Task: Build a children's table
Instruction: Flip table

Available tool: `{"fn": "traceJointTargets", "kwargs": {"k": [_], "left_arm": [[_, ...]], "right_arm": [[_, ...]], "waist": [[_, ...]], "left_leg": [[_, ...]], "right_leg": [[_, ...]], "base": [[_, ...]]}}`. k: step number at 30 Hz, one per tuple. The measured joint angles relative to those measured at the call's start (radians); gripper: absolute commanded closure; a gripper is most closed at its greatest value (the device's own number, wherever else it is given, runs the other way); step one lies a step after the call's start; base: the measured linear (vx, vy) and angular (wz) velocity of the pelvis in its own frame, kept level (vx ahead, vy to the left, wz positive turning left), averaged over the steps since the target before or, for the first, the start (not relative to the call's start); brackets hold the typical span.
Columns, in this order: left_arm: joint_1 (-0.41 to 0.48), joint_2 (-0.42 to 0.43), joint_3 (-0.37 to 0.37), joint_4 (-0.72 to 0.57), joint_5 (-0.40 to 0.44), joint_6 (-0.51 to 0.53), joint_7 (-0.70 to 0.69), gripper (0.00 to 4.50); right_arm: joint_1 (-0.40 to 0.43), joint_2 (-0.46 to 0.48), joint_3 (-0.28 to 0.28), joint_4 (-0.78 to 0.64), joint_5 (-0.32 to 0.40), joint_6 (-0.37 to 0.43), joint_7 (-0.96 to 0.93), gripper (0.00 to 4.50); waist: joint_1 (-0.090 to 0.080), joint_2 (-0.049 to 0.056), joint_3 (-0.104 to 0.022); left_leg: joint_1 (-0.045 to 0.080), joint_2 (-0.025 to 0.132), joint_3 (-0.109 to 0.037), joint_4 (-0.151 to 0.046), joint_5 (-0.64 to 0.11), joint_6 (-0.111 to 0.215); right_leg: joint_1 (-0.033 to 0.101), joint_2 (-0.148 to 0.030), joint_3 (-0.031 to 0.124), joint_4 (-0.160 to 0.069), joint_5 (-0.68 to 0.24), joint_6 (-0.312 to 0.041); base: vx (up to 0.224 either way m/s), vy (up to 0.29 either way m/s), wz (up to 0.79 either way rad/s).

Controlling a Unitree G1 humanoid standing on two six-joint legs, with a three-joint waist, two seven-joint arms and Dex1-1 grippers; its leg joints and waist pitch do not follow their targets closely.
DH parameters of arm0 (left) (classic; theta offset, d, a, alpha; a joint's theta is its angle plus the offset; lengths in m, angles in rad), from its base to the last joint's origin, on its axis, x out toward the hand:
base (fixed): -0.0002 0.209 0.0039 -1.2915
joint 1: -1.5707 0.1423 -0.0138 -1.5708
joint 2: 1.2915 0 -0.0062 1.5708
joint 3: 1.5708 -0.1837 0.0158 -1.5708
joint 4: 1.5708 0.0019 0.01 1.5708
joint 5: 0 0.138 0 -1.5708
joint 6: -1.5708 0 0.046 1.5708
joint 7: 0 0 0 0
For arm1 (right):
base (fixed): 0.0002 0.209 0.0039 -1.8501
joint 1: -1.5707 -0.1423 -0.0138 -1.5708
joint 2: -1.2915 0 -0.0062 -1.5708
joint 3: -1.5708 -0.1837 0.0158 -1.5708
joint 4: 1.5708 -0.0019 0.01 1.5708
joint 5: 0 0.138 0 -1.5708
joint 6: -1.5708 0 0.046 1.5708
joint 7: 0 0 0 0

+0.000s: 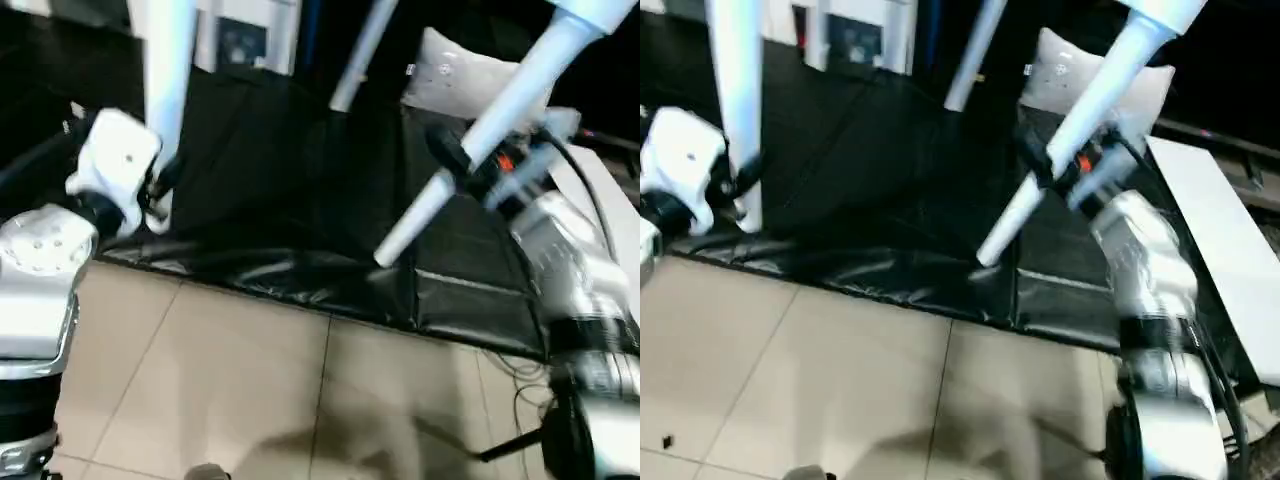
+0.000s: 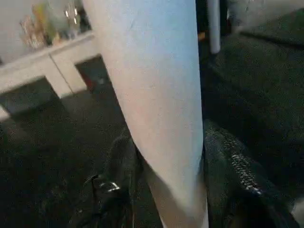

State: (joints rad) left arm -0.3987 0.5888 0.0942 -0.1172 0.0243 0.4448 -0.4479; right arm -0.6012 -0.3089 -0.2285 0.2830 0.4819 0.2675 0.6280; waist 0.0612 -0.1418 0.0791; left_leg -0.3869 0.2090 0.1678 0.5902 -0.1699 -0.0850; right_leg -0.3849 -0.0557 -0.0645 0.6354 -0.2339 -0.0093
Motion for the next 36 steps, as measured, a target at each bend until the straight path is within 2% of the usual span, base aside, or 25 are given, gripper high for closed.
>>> {"fn": "traceJointTargets", "kwargs": {"k": [4,7,11,17,20,23,28,29,31,34,36], "left_arm": [[-0.007,-0.004,-0.017,0.086,0.000,-0.035,0.021,2.94],[-0.011,-0.007,-0.020,0.104,0.000,-0.038,0.031,2.94],[-0.023,-0.015,-0.024,0.121,0.005,-0.045,0.056,2.94],[-0.053,-0.028,-0.027,0.175,0.020,-0.074,0.094,2.94],[-0.074,-0.032,-0.031,0.218,0.025,-0.082,0.120,2.94],[-0.076,-0.040,-0.031,0.218,0.025,-0.082,0.129,2.94],[-0.068,-0.046,-0.029,0.217,0.025,-0.085,0.129,2.94],[-0.063,-0.049,-0.029,0.217,0.025,-0.093,0.129,2.58],[-0.042,-0.040,-0.033,0.199,0.045,-0.104,0.131,2.22],[0.000,-0.020,-0.045,0.146,0.080,-0.106,0.136,1.99],[0.009,-0.017,-0.060,0.130,0.095,-0.107,0.136,1.82]], "right_arm": [[0.093,-0.004,0.016,-0.179,0.028,0.065,-0.023,0.00],[0.108,-0.004,0.025,-0.221,0.028,0.085,-0.037,0.00],[0.169,0.020,0.031,-0.336,0.026,0.115,-0.089,0.00],[0.226,0.058,0.047,-0.447,0.022,0.137,-0.149,0.00],[0.272,0.082,0.076,-0.525,0.012,0.148,-0.192,0.00],[0.279,0.088,0.087,-0.536,-0.015,0.146,-0.209,0.00],[0.279,0.099,0.122,-0.507,-0.085,0.119,-0.242,0.00],[0.280,0.101,0.133,-0.493,-0.098,0.118,-0.249,0.00],[0.281,0.099,0.156,-0.477,-0.116,0.113,-0.251,0.00],[0.290,0.075,0.196,-0.445,-0.168,0.094,-0.251,0.00],[0.290,0.073,0.202,-0.423,-0.184,0.092,-0.251,0.00]], "waist": [[0.001,-0.007,0.003],[-0.003,-0.010,0.005],[-0.002,-0.010,0.006],[-0.011,-0.010,0.006],[-0.015,-0.010,0.006],[-0.023,-0.010,0.006],[-0.023,-0.010,0.006],[-0.022,-0.010,0.006],[-0.024,-0.009,0.007],[-0.027,-0.005,0.009],[-0.026,-0.001,0.012]], "left_leg": [[-0.001,0.000,0.001,-0.002,0.000,0.001],[0.000,0.000,0.001,-0.002,0.000,0.001],[0.001,0.000,0.001,-0.008,0.000,0.002],[0.005,0.000,0.002,-0.014,0.001,0.000],[0.006,0.000,0.001,-0.016,0.003,-0.004],[0.007,0.000,0.001,-0.015,0.003,-0.004],[0.010,0.000,0.001,-0.016,0.003,-0.004],[0.010,0.000,0.001,-0.016,0.003,-0.004],[0.010,0.000,0.001,-0.016,0.003,-0.003],[0.010,0.000,0.001,-0.016,0.003,-0.003],[0.010,-0.001,0.002,-0.016,0.003,-0.003]], "right_leg": [[0.001,0.000,0.001,-0.006,0.001,0.002],[0.000,-0.001,0.002,-0.007,0.002,0.001],[0.000,-0.001,0.001,-0.009,0.002,0.002],[0.000,0.000,0.001,-0.010,0.001,0.001],[0.000,0.001,0.001,-0.010,0.001,0.001],[0.000,0.000,0.002,-0.010,0.002,0.001],[0.003,0.000,0.002,-0.010,0.001,0.001],[0.003,0.000,0.002,-0.010,0.002,0.001],[0.003,0.000,0.003,-0.010,0.002,0.002],[0.002,0.000,0.004,-0.010,0.002,0.002],[0.002,0.000,0.004,-0.010,0.002,0.002]], "base": [[0.000,0.000,0.00],[0.000,0.000,0.00],[0.000,0.000,0.00],[0.000,0.000,0.00],[0.000,0.000,0.00],[0.000,0.000,0.00],[0.000,0.000,0.00],[0.000,0.000,0.00],[0.000,0.000,0.00],[0.000,0.000,0.00],[0.000,0.000,0.00]]}}
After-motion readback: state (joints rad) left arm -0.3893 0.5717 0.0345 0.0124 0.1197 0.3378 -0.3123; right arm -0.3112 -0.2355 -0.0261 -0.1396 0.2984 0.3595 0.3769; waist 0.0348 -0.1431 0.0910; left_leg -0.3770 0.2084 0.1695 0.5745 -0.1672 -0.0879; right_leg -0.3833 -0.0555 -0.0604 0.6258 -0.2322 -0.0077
